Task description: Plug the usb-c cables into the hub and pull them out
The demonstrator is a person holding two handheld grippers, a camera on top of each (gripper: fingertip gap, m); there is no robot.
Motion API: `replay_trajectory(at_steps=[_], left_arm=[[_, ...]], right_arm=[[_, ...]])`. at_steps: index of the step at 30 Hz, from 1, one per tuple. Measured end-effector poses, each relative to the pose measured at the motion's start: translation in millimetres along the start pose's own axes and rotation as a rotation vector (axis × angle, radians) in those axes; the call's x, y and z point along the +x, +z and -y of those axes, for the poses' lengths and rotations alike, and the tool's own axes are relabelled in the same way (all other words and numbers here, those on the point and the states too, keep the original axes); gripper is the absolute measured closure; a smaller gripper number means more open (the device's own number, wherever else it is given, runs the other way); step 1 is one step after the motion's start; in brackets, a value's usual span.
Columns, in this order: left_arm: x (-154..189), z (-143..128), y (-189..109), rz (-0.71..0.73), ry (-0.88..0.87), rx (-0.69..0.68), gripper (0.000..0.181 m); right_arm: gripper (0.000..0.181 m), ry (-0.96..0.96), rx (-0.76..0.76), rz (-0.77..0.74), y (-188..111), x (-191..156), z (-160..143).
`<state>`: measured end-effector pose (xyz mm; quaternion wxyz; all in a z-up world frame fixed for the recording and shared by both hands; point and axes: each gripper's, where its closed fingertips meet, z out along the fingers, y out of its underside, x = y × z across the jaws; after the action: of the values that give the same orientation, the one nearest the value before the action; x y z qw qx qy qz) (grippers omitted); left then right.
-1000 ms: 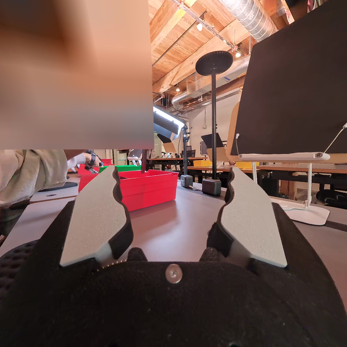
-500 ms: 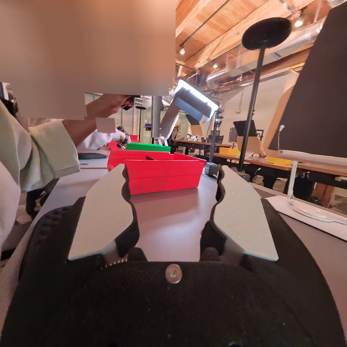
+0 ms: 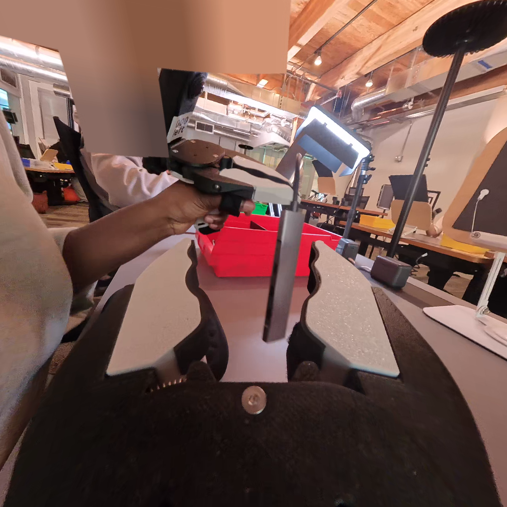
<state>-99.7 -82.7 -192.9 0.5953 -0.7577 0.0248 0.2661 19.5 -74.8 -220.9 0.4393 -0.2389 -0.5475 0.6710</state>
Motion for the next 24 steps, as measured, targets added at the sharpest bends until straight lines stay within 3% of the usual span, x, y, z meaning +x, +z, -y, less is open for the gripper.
replay_trajectory(at_steps=[10, 15, 20, 24], left_arm=[[36.6, 2.5, 6.6, -0.075, -0.216, 0.079, 0.179], [30.4, 5.9, 3.1, -0.139, -0.452, 0.187, 0.179], [15.8, 4.9, -0.3, -0.075, -0.521, 0.250, 0.179], [10.1, 5.6, -0.1, -0.049, -0.561, 0.282, 0.179]], right_arm=[[0.111, -0.086, -0.084, -0.044, 6.7, 1.6, -12.2], [0.118, -0.093, -0.098, -0.025, 8.0, -2.1, -12.9], [0.132, -0.084, -0.099, -0.016, 5.0, -3.3, -11.1], [0.133, -0.114, -0.138, -0.002, 8.1, -8.5, -15.5]])
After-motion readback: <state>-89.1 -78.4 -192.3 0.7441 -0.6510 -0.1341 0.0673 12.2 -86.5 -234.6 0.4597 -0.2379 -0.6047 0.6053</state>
